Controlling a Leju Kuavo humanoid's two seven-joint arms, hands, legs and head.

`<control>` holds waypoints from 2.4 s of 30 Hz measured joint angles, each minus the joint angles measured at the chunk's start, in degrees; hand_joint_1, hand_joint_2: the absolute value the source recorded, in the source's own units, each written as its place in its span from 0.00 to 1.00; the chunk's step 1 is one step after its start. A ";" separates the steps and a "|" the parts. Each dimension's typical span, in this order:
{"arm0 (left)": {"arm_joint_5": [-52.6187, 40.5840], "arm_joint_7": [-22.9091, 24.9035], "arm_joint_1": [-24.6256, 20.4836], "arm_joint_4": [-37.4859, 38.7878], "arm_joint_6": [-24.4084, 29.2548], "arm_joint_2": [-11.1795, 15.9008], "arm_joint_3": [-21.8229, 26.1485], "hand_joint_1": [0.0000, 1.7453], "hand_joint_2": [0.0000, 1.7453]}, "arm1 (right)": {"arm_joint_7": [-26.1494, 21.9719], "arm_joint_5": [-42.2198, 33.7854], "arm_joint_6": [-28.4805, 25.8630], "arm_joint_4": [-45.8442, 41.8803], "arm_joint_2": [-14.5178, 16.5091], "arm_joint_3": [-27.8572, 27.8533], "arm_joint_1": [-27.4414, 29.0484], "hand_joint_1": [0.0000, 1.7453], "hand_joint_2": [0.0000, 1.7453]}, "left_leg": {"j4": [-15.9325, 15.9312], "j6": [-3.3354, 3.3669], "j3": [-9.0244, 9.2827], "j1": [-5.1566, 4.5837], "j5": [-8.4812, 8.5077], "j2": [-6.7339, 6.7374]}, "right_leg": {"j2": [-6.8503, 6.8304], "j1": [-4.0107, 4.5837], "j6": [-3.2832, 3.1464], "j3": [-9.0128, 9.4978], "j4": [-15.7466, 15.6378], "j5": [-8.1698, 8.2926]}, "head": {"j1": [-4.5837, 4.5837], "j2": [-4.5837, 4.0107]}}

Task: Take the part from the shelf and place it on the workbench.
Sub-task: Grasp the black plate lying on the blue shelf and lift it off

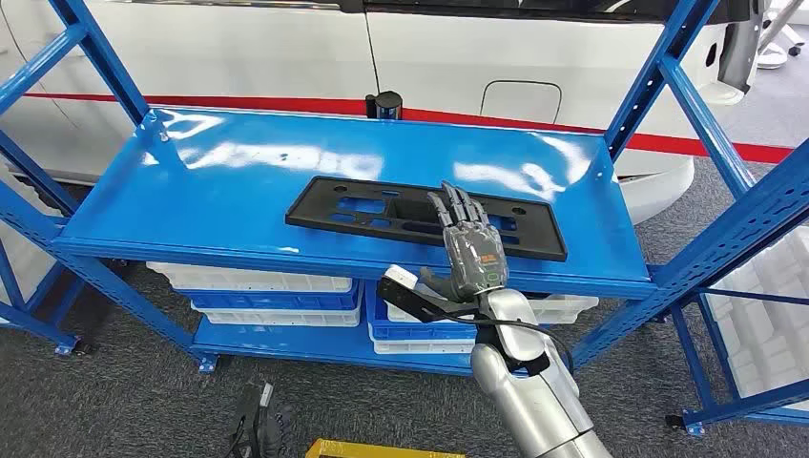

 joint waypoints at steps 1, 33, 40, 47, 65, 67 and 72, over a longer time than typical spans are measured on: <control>0.00 0.00 0.00 0.00 0.00 -0.01 0.00 0.00 0.00 | 0.01 0.00 -0.09 0.34 0.08 -0.03 -0.15 0.00 1.00 | 0.00 0.00 0.00 0.00 0.00 0.00 | 0.00 0.00 0.00 0.00 0.00 0.00 | 0.00 0.00; -1.38 1.07 -0.67 0.01 -0.09 -0.37 -0.07 0.00 0.00 | 2.41 1.08 -3.32 20.78 4.38 -3.30 -12.41 0.00 1.00 | 0.01 0.00 0.00 0.00 0.02 0.00 | 0.00 0.00 0.00 0.00 0.01 0.01 | 0.01 -0.01; -1.38 1.26 -0.78 0.01 -0.09 -0.49 -0.09 0.00 0.00 | 3.25 1.25 -3.25 25.78 4.77 -3.99 -14.60 0.00 1.00 | 0.01 0.00 0.00 0.00 0.02 0.00 | 0.00 0.00 0.01 0.00 0.01 0.01 | 0.00 0.00; -1.36 1.45 -0.80 0.01 -0.09 -0.57 -0.07 0.00 0.00 | 3.84 1.69 -3.02 28.78 4.81 -4.39 -14.95 0.00 1.00 | 0.01 0.00 0.01 0.00 0.02 0.00 | 0.00 0.00 0.00 0.00 0.01 0.01 | 0.00 0.00; -1.20 1.51 -0.84 0.01 0.06 -0.59 -0.07 0.00 0.00 | 1.48 1.39 -3.89 31.23 5.28 -5.28 -15.95 1.00 1.00 | 0.01 0.01 0.05 0.00 0.03 0.01 | 0.01 0.00 0.00 0.04 0.01 0.02 | -0.01 0.00; -1.20 1.43 -0.84 0.01 0.13 -0.59 -0.07 0.00 0.00 | 1.08 1.30 -4.06 31.23 5.41 -5.61 -15.95 1.00 1.00 | 0.01 0.01 0.05 0.00 0.03 0.01 | 0.01 0.00 0.00 0.03 0.01 0.02 | -0.01 0.00; -1.26 0.69 -0.86 0.01 0.63 -0.59 -0.07 0.00 1.00 | 0.84 1.57 -4.38 31.19 5.71 -5.93 -15.94 1.00 1.00 | 0.01 0.00 0.05 0.00 0.02 0.01 | 0.01 0.00 0.00 0.03 0.01 0.02 | -0.01 0.00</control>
